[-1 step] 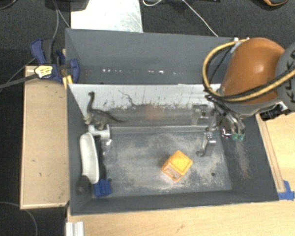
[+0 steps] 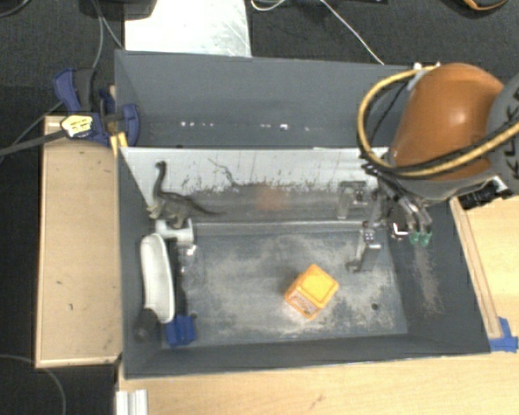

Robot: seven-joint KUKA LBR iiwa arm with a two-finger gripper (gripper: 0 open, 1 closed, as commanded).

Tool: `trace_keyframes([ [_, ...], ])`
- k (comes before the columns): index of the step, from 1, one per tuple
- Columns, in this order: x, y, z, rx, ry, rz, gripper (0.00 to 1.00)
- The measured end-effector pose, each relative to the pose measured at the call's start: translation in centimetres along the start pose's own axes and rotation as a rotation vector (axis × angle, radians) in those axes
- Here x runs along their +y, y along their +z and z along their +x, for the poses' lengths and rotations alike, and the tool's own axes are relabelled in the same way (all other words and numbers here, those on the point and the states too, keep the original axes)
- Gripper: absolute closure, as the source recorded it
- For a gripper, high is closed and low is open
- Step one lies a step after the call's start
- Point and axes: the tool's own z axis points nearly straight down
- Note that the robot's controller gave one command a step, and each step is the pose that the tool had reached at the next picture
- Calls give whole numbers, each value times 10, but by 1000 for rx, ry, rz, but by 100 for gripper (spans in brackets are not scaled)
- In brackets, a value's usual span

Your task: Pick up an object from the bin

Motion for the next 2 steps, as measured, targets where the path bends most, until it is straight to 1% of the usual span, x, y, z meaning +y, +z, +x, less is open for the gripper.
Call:
trace_keyframes([
  [1,37,115,33,5,-154,0,0],
  [2,64,88,57,-2,-249,0,0],
])
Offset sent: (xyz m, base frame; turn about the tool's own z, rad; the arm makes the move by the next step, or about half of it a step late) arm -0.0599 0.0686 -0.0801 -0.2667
